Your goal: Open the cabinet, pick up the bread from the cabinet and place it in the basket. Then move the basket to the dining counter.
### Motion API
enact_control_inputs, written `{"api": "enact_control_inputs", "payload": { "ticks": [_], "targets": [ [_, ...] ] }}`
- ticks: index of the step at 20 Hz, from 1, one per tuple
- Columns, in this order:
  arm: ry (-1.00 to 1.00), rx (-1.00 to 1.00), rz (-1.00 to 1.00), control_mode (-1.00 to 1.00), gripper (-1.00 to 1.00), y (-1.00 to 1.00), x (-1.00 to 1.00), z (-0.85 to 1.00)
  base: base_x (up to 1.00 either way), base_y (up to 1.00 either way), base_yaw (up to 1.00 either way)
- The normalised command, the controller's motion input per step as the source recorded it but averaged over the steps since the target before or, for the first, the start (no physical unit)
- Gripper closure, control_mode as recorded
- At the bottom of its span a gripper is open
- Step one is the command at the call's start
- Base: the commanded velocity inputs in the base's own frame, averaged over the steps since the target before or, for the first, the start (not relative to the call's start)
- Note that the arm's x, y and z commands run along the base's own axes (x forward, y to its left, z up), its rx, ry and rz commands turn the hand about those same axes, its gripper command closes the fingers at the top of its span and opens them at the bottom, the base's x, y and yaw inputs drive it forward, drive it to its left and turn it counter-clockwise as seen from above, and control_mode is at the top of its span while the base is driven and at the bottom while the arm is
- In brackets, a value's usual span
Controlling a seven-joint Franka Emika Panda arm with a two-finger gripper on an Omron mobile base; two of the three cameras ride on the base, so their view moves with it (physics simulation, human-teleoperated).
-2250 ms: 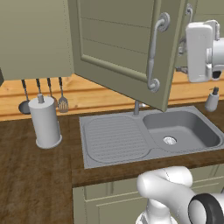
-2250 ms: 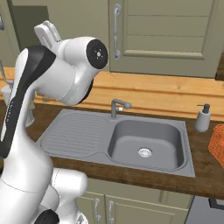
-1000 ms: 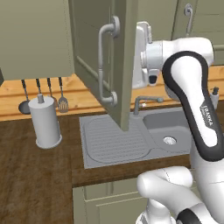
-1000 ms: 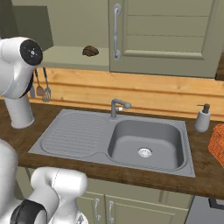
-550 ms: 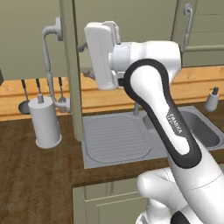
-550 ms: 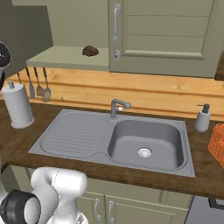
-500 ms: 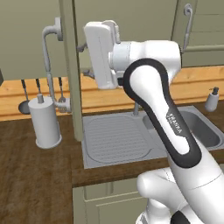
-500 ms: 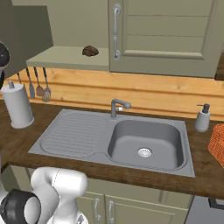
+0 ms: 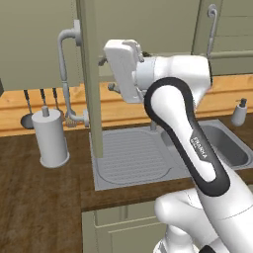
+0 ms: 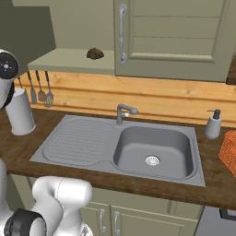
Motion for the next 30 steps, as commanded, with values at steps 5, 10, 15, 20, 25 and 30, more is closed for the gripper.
{"api": "enact_control_inputs", "payload": {
  "ticks": [5,10,15,20,25,30],
  "targets": [
    [-0.12,-0.16,-0.29,-1.0,-1.0,-0.98,0.17,-0.08,0.0,0.0,0.0],
    [0.0,-0.15,-0.45,-1.0,-1.0,-1.0,0.05,0.25,0.0,0.0,0.0],
    [0.01,-0.26,-0.5,-1.0,-1.0,-1.0,0.0,0.31,0.0,0.0,0.0],
    [0.0,-0.36,-0.47,-1.0,-1.0,-1.0,0.0,0.13,0.0,0.0,0.0],
    [0.0,-0.38,-0.37,-1.0,-1.0,-1.0,0.0,0.0,0.0,0.0,0.0],
    [0.05,-0.23,-0.12,-1.0,-1.0,-0.88,0.0,0.16,0.0,0.0,0.0]
  ]
}}
